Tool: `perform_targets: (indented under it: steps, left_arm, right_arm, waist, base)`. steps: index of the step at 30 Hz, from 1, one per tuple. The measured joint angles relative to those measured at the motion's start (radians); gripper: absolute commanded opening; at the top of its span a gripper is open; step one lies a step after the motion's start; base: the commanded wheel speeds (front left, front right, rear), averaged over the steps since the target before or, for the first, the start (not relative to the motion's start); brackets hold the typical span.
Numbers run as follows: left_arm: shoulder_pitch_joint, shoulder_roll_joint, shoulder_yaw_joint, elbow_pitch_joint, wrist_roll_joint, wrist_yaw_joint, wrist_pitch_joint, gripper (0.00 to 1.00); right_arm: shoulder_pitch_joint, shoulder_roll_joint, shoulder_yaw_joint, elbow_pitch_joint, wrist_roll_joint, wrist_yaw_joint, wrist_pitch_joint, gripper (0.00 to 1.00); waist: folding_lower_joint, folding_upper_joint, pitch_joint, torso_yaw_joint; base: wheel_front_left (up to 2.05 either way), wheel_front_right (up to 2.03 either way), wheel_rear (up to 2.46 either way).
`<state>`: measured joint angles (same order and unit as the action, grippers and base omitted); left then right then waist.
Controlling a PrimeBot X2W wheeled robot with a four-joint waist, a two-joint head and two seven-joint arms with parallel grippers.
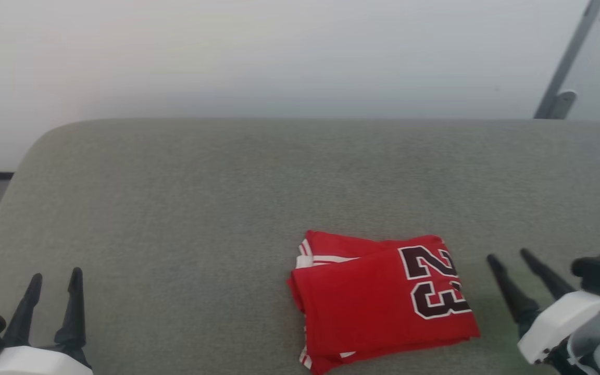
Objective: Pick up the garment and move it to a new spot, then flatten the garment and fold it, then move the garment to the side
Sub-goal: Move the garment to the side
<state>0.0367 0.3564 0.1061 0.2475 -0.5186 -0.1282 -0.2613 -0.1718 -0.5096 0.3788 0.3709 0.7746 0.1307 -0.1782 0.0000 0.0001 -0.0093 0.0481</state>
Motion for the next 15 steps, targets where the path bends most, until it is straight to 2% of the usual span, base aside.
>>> perform_targets:
  steps: [7,15]
  left_arm:
    - [-0.004,-0.012,-0.021,0.002,-0.001,0.000,0.000,1.00]
    - [-0.027,-0.026,-0.034,0.005,-0.003,0.000,0.000,1.00]
  right_arm:
    - [-0.045,-0.017,0.090,0.049,0.061,0.000,0.163,1.00]
    - [-0.114,-0.057,0.138,0.089,0.109,0.000,0.422,1.00]
  waist:
    - [0.0000,0.0000,0.019,0.061]
    - [0.0000,0.0000,0.070,0.110]
  base:
    - [0.00,0.00,0.00]
    - [0.00,0.00,0.00]
